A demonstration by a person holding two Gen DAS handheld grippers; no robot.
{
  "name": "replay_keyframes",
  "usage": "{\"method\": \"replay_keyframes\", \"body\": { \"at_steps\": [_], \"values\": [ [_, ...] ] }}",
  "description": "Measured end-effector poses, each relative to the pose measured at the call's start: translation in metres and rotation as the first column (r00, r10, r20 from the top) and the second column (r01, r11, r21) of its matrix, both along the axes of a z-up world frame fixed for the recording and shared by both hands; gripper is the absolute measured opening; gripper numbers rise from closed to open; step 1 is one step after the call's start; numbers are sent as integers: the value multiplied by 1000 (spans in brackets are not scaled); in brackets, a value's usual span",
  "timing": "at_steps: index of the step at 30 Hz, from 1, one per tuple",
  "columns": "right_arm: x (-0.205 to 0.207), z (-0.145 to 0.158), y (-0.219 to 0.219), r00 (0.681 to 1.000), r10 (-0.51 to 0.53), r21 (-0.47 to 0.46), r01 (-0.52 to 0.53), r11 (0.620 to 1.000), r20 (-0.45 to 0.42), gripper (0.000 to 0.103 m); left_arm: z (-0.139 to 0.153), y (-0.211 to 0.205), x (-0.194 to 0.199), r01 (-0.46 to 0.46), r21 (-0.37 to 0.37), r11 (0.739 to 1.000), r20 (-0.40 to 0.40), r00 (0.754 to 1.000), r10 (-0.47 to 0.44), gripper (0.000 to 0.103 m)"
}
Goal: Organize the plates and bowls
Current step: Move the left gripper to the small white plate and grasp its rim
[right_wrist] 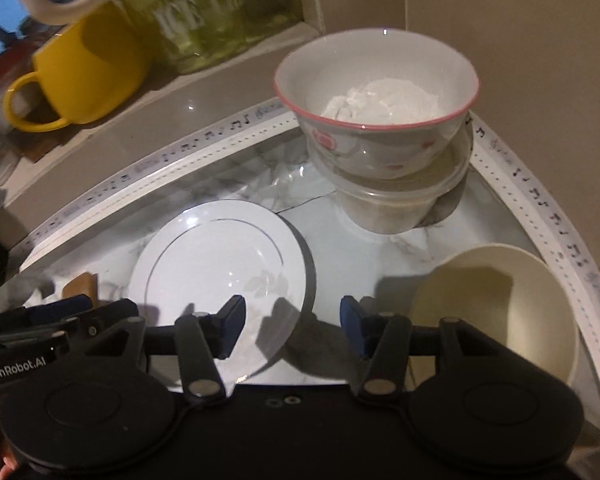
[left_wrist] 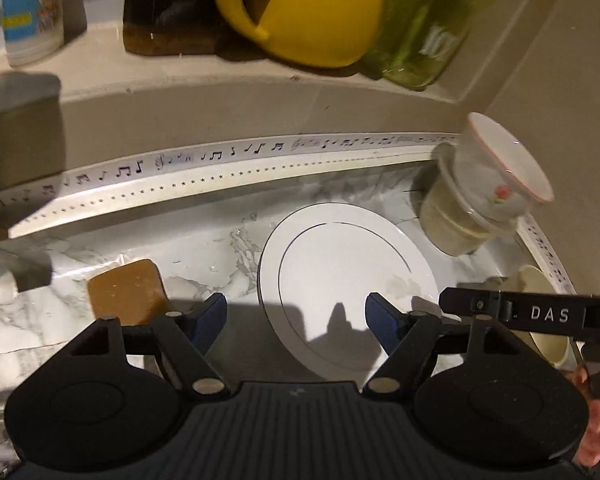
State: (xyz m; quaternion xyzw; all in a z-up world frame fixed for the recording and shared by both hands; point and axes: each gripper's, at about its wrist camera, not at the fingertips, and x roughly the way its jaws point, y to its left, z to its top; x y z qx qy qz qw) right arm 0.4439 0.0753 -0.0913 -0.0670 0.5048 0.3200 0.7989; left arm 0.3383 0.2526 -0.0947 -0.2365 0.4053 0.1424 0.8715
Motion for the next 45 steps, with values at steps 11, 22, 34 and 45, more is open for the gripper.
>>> {"method": "replay_keyframes", "body": {
  "at_steps": [11,22,34,45],
  "values": [
    [13,-11,11,1000,20,-4,-20,1000,0,42,-22,15,17,-7,-53,999,-27,1000,6,56],
    [-1,-3,16,1000,-8,-3,8,1000,13,36,-23,14,23,6,-43,999,-30,1000,-7,41],
    [2,-21,22,999,-46,-33,45,998,-14,28,-24,20,27,-3,-40,999,-37,999,1,28],
    [-9,-21,13,1000,-13,-36,14,999,17,12,-22,18,14,-24,1,1000,-61,998,24,16]
  ]
}}
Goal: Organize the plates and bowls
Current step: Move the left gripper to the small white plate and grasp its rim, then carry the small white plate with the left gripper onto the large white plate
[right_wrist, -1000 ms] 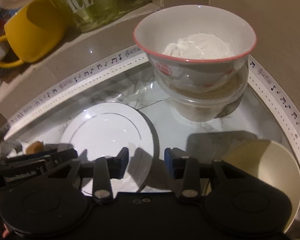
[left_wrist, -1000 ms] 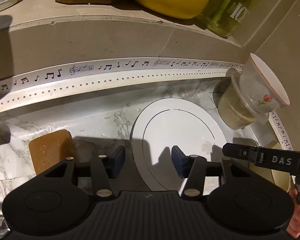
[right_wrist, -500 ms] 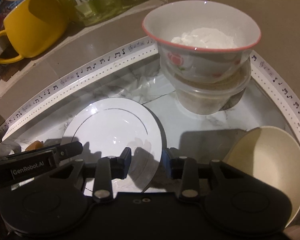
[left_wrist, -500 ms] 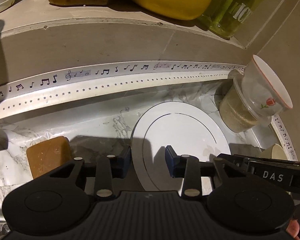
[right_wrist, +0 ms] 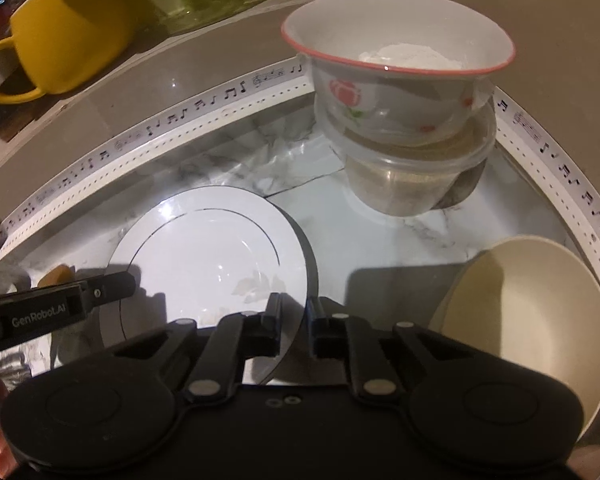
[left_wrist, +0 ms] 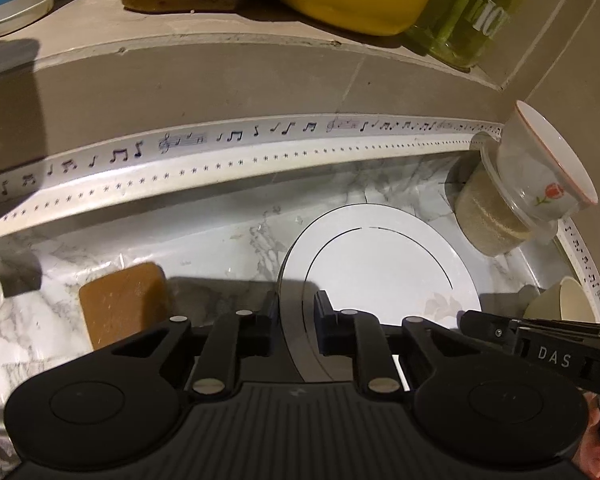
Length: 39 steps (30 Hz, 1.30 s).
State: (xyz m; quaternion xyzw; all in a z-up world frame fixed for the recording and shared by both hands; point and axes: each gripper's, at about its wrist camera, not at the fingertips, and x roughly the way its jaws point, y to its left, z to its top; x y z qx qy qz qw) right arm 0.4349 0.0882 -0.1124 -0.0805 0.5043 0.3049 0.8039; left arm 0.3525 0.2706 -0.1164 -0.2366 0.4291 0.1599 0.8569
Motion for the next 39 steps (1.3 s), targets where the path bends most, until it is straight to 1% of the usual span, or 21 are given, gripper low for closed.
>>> {"method": "replay_keyframes", "body": {
  "at_steps": [1,2,8,12,16,23,26,30,33,39],
  "values": [
    [-2,1,-2,1000,0,1,0,1000,4,12,0,0,-2,1,-2,1000,1,1000,-1,16],
    [-4,1,-4,1000,4,1,-4,1000,7,12,1,-1,-5,-24,0,1000,-5,1000,24,15],
    [-25,9,-18,1000,14,-4,-14,1000,20,12,12,-17,-24,-7,13,1000,-3,1000,7,15],
    [-41,19,-35,1000,16,9,-16,1000,22,12,24,-32,-40,6,10,1000,2,1000,-6,15],
    [-60,33,-53,999,22,27,-23,999,40,12,41,-52,-55,29,44,999,-1,1000,-29,15],
    [-91,53,-84,998,15,30,-17,999,60,11,65,-85,-82,62,48,997,7,998,-62,15],
    [-100,58,-93,998,18,26,-20,999,67,11,68,-95,-92,71,55,996,1,997,-71,15],
    [-111,65,-105,998,14,33,-16,999,58,10,72,-103,-105,74,33,997,-10,997,-74,15],
    [-121,73,-112,998,24,32,-26,999,63,10,78,-112,-116,84,37,996,-13,996,-83,15],
    [-142,75,-127,998,29,17,-30,999,51,9,80,-130,-138,103,25,994,-52,993,-102,15]
  ]
}}
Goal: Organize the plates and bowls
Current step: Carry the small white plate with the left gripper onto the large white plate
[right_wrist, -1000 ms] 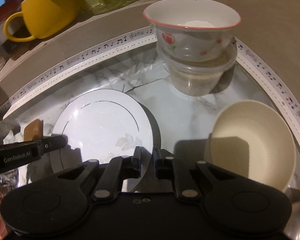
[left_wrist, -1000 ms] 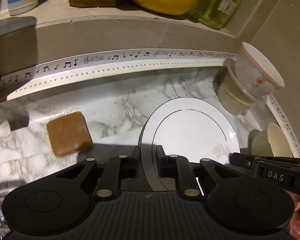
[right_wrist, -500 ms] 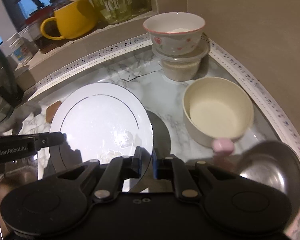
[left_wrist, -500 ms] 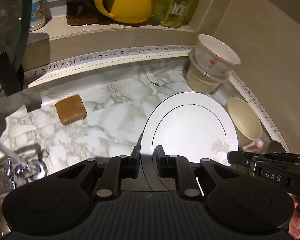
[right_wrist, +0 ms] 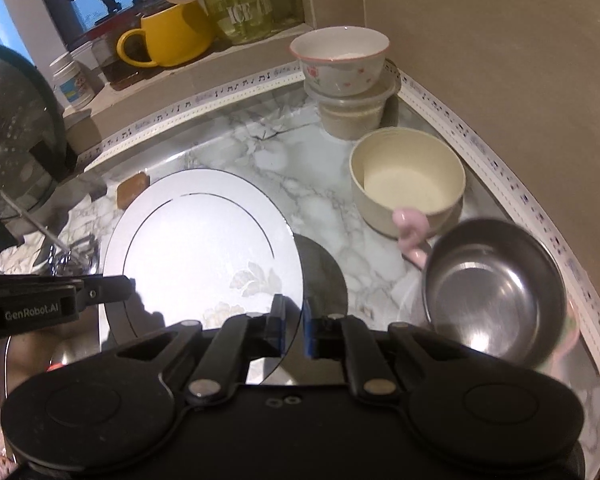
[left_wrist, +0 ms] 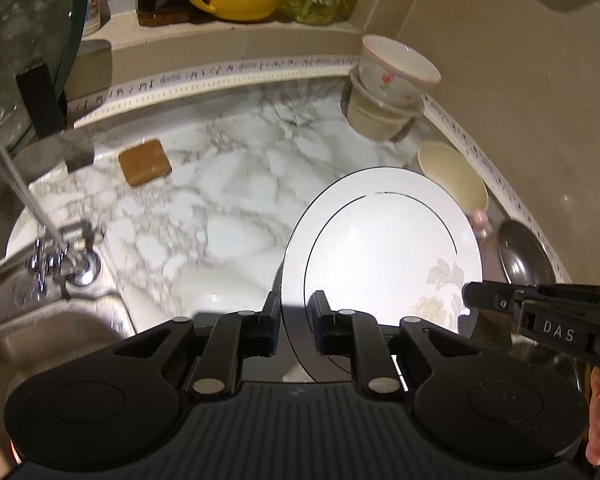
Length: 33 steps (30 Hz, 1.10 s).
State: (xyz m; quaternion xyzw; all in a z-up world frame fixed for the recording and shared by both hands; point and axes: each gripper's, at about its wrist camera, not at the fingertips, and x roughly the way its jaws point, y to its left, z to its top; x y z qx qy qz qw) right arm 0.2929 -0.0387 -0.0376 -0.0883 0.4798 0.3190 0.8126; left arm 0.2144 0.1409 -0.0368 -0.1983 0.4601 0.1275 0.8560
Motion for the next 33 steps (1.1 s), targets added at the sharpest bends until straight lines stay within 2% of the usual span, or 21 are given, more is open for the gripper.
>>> {"method": "replay_keyframes", "body": {
  "at_steps": [16,23,33],
  "values": [
    [-56,-21,-49,997,12,-40,-15,999,-74,8,-30,-49,-68,78,-51,996,-121,989,-84,15],
    [-65,-34,-49,994,30,-70,-37,997,-103,8,-45,-55,-78,89,-59,994,-166,981,-98,15],
    [-61,-42,-45,992,31,-91,-42,995,-121,8,-51,-55,-77,110,-55,992,-172,978,-118,15]
  ]
}}
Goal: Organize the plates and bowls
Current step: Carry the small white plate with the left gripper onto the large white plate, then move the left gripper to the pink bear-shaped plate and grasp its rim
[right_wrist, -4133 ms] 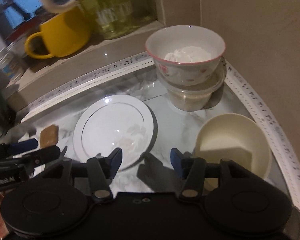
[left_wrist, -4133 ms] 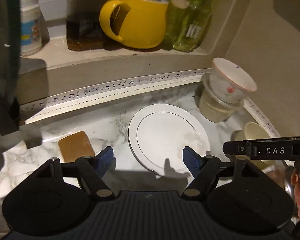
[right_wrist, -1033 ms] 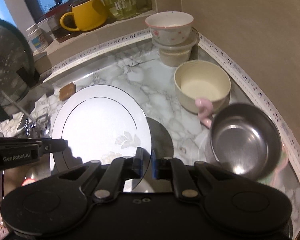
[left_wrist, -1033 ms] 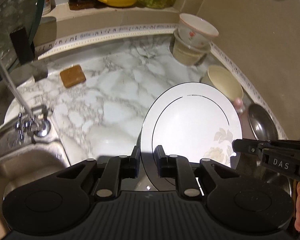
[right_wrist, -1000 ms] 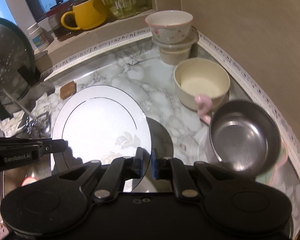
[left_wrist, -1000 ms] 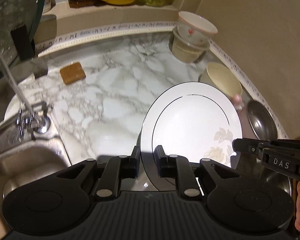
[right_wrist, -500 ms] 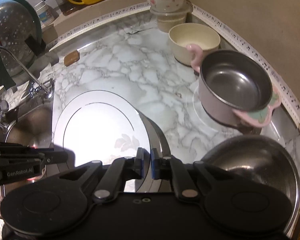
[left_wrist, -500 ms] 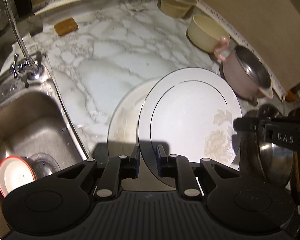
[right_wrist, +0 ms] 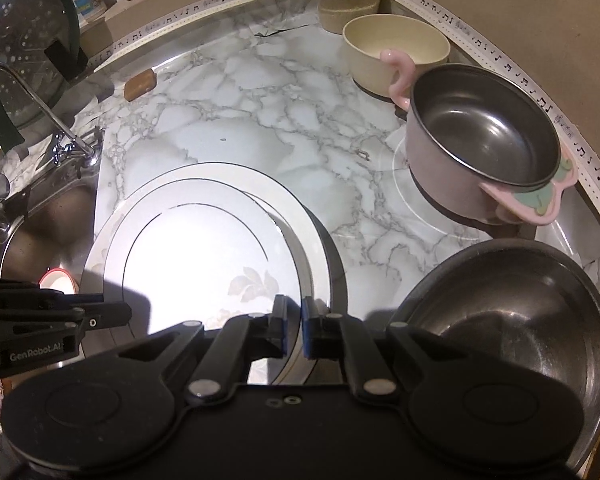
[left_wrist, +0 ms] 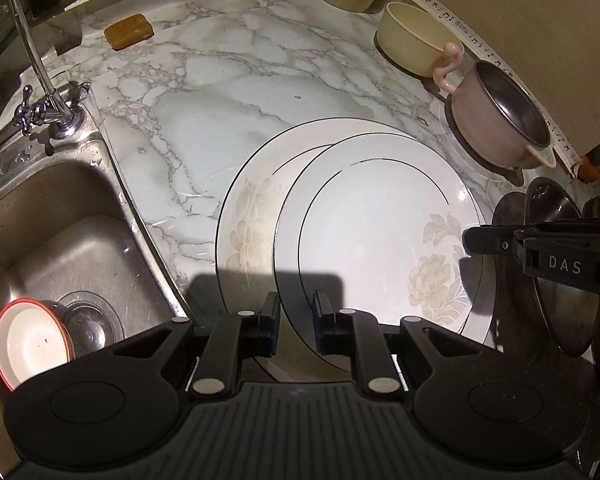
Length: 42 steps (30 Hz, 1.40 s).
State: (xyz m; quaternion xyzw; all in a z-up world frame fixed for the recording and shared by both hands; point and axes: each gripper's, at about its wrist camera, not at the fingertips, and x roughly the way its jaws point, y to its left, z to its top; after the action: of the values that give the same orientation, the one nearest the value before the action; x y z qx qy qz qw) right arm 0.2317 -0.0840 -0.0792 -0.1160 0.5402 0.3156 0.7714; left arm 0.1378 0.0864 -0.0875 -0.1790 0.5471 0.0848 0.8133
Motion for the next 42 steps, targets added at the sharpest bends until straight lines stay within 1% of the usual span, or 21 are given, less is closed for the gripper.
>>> {"method": "replay_keyframes", "body": {
  "at_steps": [4,13,15,16,19,24,27,31,36,38,42],
  "values": [
    [5,-5,1,999,-19,5,19,1000,-26,8,-1,2,2,5,-8,1000,-2,1000,-5,15],
    [6,-6,7,999,-17,-12,17,1000,-35,9,0,5,2,8,-19,1000,-5,1000,-8,15],
    [6,-7,9,999,-17,-23,16,1000,-30,7,0,6,1,-1,-30,1000,-4,1000,1,16],
    [6,-7,10,1000,-14,-34,13,999,-19,3,0,7,0,-4,-36,999,-3,1000,4,16],
    [6,-7,10,1000,-9,-38,8,999,-15,2,1,10,-3,-10,-53,999,4,1000,10,16],
    [6,-7,9,1000,-5,-31,5,999,-9,2,5,11,-7,4,-45,999,17,1000,-3,16],
    [4,-3,6,1000,-1,-8,1,1000,-12,2,10,12,-11,5,-32,999,28,1000,-4,16],
    [-4,9,2,1000,15,26,-15,1000,12,9,23,4,-12,32,-8,999,65,997,-31,16],
    [-12,26,-10,999,15,77,-17,997,30,12,44,-16,-9,81,29,996,129,988,-84,16],
    [-15,33,-18,999,6,98,-10,995,40,13,52,-25,-7,103,40,994,157,982,-108,16],
    [-18,47,-38,997,-30,126,21,992,70,16,67,-51,0,158,89,983,213,961,-174,16]
  ]
}}
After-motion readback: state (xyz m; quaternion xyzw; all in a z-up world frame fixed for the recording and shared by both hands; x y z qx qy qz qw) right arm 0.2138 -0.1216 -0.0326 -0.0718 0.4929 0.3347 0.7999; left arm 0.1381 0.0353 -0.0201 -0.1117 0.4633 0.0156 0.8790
